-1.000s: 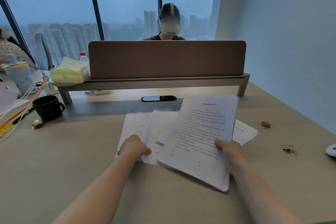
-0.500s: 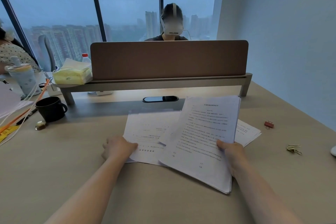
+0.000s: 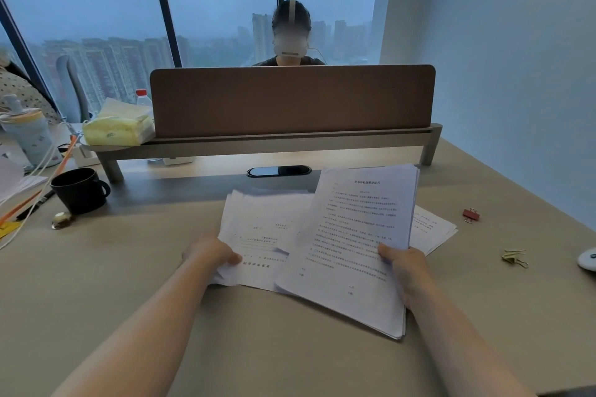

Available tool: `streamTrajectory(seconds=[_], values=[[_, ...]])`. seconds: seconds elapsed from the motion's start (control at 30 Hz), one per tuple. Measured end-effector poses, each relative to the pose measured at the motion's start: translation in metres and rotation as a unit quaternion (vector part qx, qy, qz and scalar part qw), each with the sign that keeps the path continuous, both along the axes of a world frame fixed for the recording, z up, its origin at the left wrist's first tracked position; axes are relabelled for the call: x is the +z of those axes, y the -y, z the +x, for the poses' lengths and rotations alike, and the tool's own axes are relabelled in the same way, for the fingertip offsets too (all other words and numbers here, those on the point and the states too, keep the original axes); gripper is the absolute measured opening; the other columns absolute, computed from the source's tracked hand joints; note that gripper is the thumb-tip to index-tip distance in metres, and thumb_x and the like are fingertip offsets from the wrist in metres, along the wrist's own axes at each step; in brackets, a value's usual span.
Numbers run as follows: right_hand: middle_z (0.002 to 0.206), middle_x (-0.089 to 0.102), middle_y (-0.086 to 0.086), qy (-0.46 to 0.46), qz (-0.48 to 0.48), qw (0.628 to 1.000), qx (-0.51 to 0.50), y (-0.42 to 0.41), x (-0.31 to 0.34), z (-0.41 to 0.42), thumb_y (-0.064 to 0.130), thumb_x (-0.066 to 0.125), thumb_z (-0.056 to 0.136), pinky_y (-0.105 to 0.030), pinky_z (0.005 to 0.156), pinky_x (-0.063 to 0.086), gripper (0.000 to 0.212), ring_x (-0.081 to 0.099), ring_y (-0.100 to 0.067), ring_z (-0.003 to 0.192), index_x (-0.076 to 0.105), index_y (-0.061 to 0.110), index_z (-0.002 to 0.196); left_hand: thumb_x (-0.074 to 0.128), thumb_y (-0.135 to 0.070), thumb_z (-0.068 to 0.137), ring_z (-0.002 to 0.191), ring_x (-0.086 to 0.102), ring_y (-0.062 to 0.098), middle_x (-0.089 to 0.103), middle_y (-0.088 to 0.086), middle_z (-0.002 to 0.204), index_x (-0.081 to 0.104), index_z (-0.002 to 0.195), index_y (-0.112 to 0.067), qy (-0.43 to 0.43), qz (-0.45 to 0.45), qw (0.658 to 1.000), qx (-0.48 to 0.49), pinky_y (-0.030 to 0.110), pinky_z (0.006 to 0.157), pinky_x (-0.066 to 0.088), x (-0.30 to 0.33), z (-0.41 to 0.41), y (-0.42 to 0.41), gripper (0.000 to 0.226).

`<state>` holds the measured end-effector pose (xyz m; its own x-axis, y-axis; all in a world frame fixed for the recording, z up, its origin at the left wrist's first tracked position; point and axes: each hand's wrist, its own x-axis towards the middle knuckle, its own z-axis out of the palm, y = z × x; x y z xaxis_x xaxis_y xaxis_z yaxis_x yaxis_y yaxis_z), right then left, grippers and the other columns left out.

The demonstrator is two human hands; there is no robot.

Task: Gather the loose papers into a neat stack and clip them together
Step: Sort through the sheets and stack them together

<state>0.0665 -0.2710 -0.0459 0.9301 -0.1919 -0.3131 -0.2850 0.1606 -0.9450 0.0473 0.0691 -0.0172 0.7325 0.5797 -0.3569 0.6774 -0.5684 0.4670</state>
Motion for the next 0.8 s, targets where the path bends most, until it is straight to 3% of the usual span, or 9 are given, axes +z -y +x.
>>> streamTrajectory(seconds=[0.17,0.3,0.4,0.47,0.67,0.8], values=[[0.096,0.074,-0.016,-0.001,-0.007,1.000,-0.003,0.000,0.000,0.000,0.004,0.066,0.088,-0.055,0.085,0.057,0.010,0.071,-0.039,0.088,0.069,0.003,0.097,0.075,-0.016,0.078,0.087,0.061,0.032,0.063,0.014,0.098,0.055,0.103,-0.006,0.059,-0.055,0.996,0.023,0.036,0.072,0.051,-0.005,-0.002,-0.002,0.034],[0.097,0.074,-0.017,-0.001,-0.014,1.000,-0.005,0.000,0.000,-0.001,0.004,0.066,0.088,-0.051,0.084,0.058,0.015,0.071,-0.038,0.087,0.069,0.000,0.102,0.071,-0.015,0.078,0.092,0.062,0.033,0.066,0.012,0.100,0.059,0.102,-0.011,0.141,-0.087,0.986,0.017,0.039,0.077,0.053,-0.009,-0.007,-0.013,0.027],[0.099,0.073,-0.017,0.001,-0.024,1.000,-0.003,0.000,0.001,-0.002,0.005,0.066,0.088,-0.053,0.086,0.057,0.018,0.071,-0.038,0.088,0.069,0.000,0.105,0.064,-0.016,0.082,0.083,0.059,0.029,0.065,0.009,0.089,0.058,0.088,-0.014,0.198,-0.058,0.978,0.002,0.034,0.068,0.045,-0.008,-0.017,-0.020,0.009],[0.100,0.073,-0.017,-0.001,-0.030,1.000,-0.002,0.000,0.001,-0.002,0.005,0.067,0.087,-0.053,0.086,0.057,0.019,0.071,-0.037,0.088,0.069,0.000,0.106,0.061,-0.016,0.081,0.076,0.057,0.028,0.064,0.009,0.082,0.055,0.077,-0.016,0.235,-0.043,0.971,0.009,0.034,0.063,0.042,-0.008,-0.026,-0.027,0.008],[0.102,0.072,-0.018,0.006,-0.053,0.999,0.000,-0.004,0.005,-0.007,0.005,0.064,0.090,-0.054,0.085,0.057,0.020,0.070,-0.038,0.088,0.066,0.002,0.109,0.062,-0.013,0.082,0.066,0.053,0.025,0.061,0.009,0.075,0.055,0.073,-0.013,0.357,-0.071,0.928,0.083,0.034,0.058,0.038,0.010,-0.059,-0.048,0.012],[0.099,0.071,-0.015,0.022,-0.055,0.998,0.005,-0.014,0.009,-0.011,0.004,0.061,0.091,-0.047,0.081,0.057,0.015,0.069,-0.036,0.085,0.065,0.007,0.105,0.066,-0.016,0.084,0.076,0.059,0.029,0.065,0.011,0.085,0.063,0.087,-0.010,0.428,-0.094,0.889,0.131,0.039,0.068,0.047,0.025,-0.076,-0.071,0.007]])
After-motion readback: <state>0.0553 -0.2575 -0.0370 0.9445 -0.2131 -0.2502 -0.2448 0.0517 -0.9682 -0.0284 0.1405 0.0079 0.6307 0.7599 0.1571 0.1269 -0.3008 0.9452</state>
